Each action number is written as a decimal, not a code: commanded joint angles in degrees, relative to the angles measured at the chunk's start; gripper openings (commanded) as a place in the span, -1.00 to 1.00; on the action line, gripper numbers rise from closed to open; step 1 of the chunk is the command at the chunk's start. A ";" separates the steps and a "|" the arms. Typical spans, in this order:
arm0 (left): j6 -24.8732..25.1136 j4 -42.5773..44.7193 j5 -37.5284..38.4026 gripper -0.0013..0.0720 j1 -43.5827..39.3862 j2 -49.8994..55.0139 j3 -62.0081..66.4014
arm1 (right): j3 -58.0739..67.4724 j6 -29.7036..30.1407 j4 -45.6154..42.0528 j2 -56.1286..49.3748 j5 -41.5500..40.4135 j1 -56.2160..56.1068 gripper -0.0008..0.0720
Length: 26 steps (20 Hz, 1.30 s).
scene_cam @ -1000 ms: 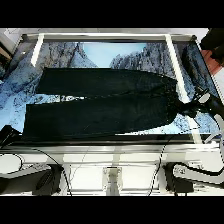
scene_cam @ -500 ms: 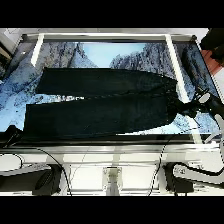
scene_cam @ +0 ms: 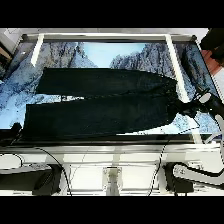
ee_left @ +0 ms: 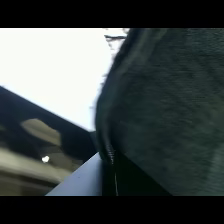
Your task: Fold the clothes and pants, and hang the long-sleeved shirts on hangers.
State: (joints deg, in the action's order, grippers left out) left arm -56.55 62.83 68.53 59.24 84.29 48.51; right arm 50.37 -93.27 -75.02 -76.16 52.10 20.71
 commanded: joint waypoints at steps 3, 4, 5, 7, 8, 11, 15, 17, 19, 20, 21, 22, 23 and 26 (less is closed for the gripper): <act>-2.23 -9.42 2.47 -0.91 -2.64 -3.98 0.72 | 3.26 3.04 -3.56 5.88 10.08 3.26 -0.92; -5.38 -11.58 2.67 -0.90 -2.34 -5.55 1.55 | 4.31 4.61 -3.54 7.65 12.90 5.81 -0.92; -7.19 -12.90 3.19 -0.90 -2.21 -7.06 2.45 | 5.05 6.12 -3.58 9.77 15.21 8.63 -0.92; -9.60 -13.38 4.02 -0.90 -2.21 -10.03 4.26 | 5.44 9.07 -3.72 14.69 19.04 15.56 -0.92; -11.26 -13.44 4.15 -0.90 -2.21 -11.41 4.83 | 5.42 10.38 -3.76 16.94 20.68 19.17 -0.92; -14.62 -15.02 4.26 -0.91 -2.23 -13.94 5.25 | 5.42 14.05 -3.65 21.53 24.30 28.44 -0.92; -15.26 -18.51 8.33 -0.91 -2.25 -15.02 5.29 | 5.42 14.84 -3.17 23.43 27.23 33.51 -0.92; -15.26 -18.34 9.66 -0.90 -2.25 -15.28 5.29 | 5.42 14.86 -4.22 23.52 28.30 33.53 -0.92; -15.26 -18.34 10.21 -0.91 -2.78 -15.56 5.35 | 5.42 14.86 -6.14 23.54 29.11 33.53 -0.92; -15.26 -18.32 10.19 -0.91 -3.50 -15.58 5.55 | 5.42 14.82 -7.63 23.54 29.40 33.53 -0.92; -15.23 -18.32 10.12 -0.91 -4.72 -15.58 5.90 | 5.42 14.75 -9.68 23.54 29.49 33.53 -0.92; -15.21 -18.29 9.86 -0.91 -6.49 -15.50 6.64 | 5.42 14.71 -11.23 23.43 29.55 33.53 -0.92; -15.26 -18.32 8.96 -0.91 -8.13 -15.32 7.65 | 5.42 14.71 -12.13 23.10 29.75 33.53 -0.92; -18.69 -18.16 4.00 -0.91 -14.27 -13.38 13.99 | 5.44 14.80 -12.22 20.61 30.62 33.53 -0.92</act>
State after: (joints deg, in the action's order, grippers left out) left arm -72.31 44.62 76.23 49.58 69.65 58.19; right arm 55.75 -78.56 -85.36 -53.95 81.56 54.13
